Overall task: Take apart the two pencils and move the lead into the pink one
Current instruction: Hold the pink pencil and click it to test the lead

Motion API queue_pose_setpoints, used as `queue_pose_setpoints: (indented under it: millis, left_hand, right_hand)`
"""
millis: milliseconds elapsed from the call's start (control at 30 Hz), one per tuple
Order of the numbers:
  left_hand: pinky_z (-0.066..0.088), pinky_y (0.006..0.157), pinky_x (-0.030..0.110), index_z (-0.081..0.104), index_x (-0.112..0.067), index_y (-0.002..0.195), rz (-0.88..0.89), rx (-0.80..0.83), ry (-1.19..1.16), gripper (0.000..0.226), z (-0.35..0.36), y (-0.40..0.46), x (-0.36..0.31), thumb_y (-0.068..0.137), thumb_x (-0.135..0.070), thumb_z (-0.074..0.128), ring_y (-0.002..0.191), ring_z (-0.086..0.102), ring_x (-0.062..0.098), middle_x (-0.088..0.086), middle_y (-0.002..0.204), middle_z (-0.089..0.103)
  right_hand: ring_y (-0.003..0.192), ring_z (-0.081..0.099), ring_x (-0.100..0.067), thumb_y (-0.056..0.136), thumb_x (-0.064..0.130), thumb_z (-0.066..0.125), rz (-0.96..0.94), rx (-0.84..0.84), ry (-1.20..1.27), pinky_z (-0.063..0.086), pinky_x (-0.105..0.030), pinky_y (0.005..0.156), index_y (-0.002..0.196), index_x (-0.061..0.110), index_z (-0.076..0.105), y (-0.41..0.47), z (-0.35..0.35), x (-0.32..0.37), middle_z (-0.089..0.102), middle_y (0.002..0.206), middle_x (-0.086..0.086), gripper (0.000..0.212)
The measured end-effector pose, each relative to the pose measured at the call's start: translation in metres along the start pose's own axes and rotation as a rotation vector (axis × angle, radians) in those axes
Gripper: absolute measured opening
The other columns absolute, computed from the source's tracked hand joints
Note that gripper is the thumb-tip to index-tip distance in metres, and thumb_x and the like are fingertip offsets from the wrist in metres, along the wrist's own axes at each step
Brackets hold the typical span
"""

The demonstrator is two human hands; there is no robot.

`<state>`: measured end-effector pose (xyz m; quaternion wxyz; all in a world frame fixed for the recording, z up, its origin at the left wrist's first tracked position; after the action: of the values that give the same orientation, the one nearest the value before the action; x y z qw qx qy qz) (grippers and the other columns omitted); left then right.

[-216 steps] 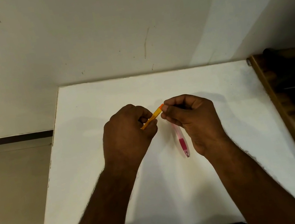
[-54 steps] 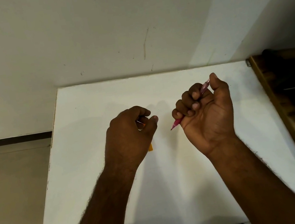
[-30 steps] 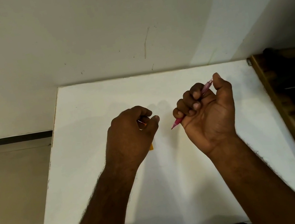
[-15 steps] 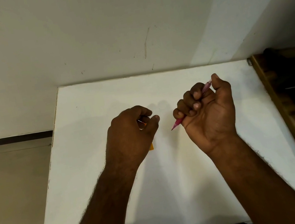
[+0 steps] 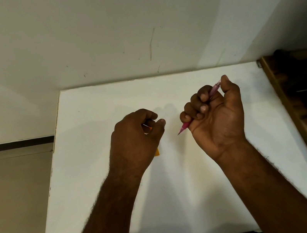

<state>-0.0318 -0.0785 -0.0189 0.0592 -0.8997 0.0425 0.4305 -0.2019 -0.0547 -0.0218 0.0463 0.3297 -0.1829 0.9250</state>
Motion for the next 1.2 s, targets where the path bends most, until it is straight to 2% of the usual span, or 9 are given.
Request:
queue_pose_setpoints:
  millis: [133, 167, 300, 433, 567, 733, 833, 1033, 1200]
  left_hand:
    - [0.045, 0.068, 0.006, 0.074, -0.029, 0.096, -0.049, 0.011, -0.101, 0.015, 0.0005, 0.0014, 0.0017, 0.085, -0.04, 0.073, 0.079, 0.065, -0.005, -0.017, 0.082, 0.072]
    - [0.046, 0.069, 0.006, 0.075, -0.028, 0.095, -0.082, 0.017, -0.158, 0.014, 0.0005, 0.0023, 0.0021, 0.086, -0.038, 0.073, 0.08, 0.065, -0.005, -0.016, 0.084, 0.073]
    - [0.059, 0.085, 0.037, 0.077, -0.02, 0.097, -0.288, 0.085, -0.56, 0.011, 0.0015, 0.0033, 0.0029, 0.09, -0.025, 0.07, 0.088, 0.075, 0.015, -0.003, 0.095, 0.078]
    - [0.058, 0.09, 0.041, 0.075, -0.014, 0.104, -0.376, 0.073, -0.741, 0.016, -0.001, 0.0033, 0.0041, 0.094, -0.021, 0.066, 0.095, 0.075, 0.023, 0.004, 0.103, 0.078]
    - [0.059, 0.088, 0.037, 0.074, -0.014, 0.108, -0.384, 0.079, -0.793, 0.018, -0.0013, 0.0031, 0.0027, 0.094, -0.021, 0.065, 0.096, 0.075, 0.022, 0.004, 0.104, 0.079]
    - [0.058, 0.089, 0.038, 0.074, -0.016, 0.108, -0.383, 0.091, -0.851, 0.017, -0.003, 0.0028, 0.0014, 0.095, -0.02, 0.063, 0.099, 0.075, 0.022, 0.003, 0.105, 0.079]
    - [0.058, 0.089, 0.037, 0.074, -0.018, 0.105, -0.38, 0.079, -0.838, 0.016, -0.0038, 0.0028, 0.0017, 0.094, -0.02, 0.063, 0.098, 0.075, 0.022, 0.002, 0.104, 0.079]
    - [0.058, 0.088, 0.036, 0.074, -0.019, 0.105, -0.387, 0.077, -0.836, 0.015, -0.0038, 0.0027, 0.0024, 0.094, -0.022, 0.063, 0.097, 0.075, 0.02, 0.0, 0.103, 0.079]
    - [0.058, 0.086, 0.035, 0.075, -0.019, 0.102, -0.397, 0.063, -0.781, 0.014, -0.0029, 0.0025, 0.0042, 0.094, -0.023, 0.064, 0.094, 0.076, 0.019, 0.0, 0.101, 0.079]
  right_hand:
    - [0.054, 0.024, -0.017, 0.096, 0.053, 0.037, -0.005, -0.002, -0.006, 0.032, -0.033, 0.056, 0.063, 0.012, 0.05, -0.0001, -0.001, 0.0006, 0.035, 0.051, 0.0, 0.054]
    - [0.054, 0.023, -0.017, 0.096, 0.05, 0.038, -0.008, -0.004, -0.013, 0.032, -0.033, 0.056, 0.062, 0.013, 0.049, 0.0, -0.0011, 0.0009, 0.035, 0.051, 0.0, 0.052]
    - [0.053, 0.024, -0.017, 0.096, 0.049, 0.038, -0.008, -0.011, -0.012, 0.032, -0.032, 0.056, 0.062, 0.013, 0.048, -0.0002, -0.0005, 0.0006, 0.034, 0.051, 0.0, 0.051]
    - [0.053, 0.027, -0.017, 0.096, 0.052, 0.037, -0.006, -0.002, -0.005, 0.033, -0.032, 0.056, 0.063, 0.012, 0.048, -0.0008, -0.0001, 0.0003, 0.035, 0.052, 0.0, 0.053]
    - [0.052, 0.027, -0.018, 0.096, 0.047, 0.036, -0.011, 0.003, -0.021, 0.033, -0.032, 0.056, 0.062, 0.012, 0.047, -0.001, 0.0009, 0.0006, 0.034, 0.052, 0.0, 0.05]
    - [0.054, 0.026, -0.018, 0.095, 0.053, 0.037, -0.008, 0.004, 0.003, 0.033, -0.033, 0.057, 0.062, 0.012, 0.046, -0.0023, 0.0023, 0.0011, 0.034, 0.052, 0.0, 0.053]
    - [0.054, 0.022, -0.019, 0.095, 0.047, 0.037, -0.008, 0.005, -0.008, 0.031, -0.034, 0.057, 0.061, 0.012, 0.044, -0.0021, 0.0026, 0.001, 0.032, 0.051, -0.001, 0.05]
    - [0.055, 0.024, -0.018, 0.095, 0.054, 0.037, 0.009, 0.003, 0.019, 0.032, -0.033, 0.057, 0.063, 0.012, 0.046, -0.0017, 0.001, -0.0005, 0.032, 0.053, 0.0, 0.053]
    - [0.054, 0.022, -0.018, 0.094, 0.048, 0.037, 0.012, 0.008, 0.021, 0.032, -0.033, 0.057, 0.061, 0.013, 0.045, -0.0011, 0.0, -0.0003, 0.032, 0.052, 0.0, 0.049]
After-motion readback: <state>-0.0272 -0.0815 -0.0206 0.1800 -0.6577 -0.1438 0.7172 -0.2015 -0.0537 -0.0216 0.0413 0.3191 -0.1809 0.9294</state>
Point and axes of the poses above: each hand's wrist, its own y-axis towards the middle knuckle, its own z-axis out of the palm, x = y × z, the point moved 5 cm from there along y, towards the middle knuckle
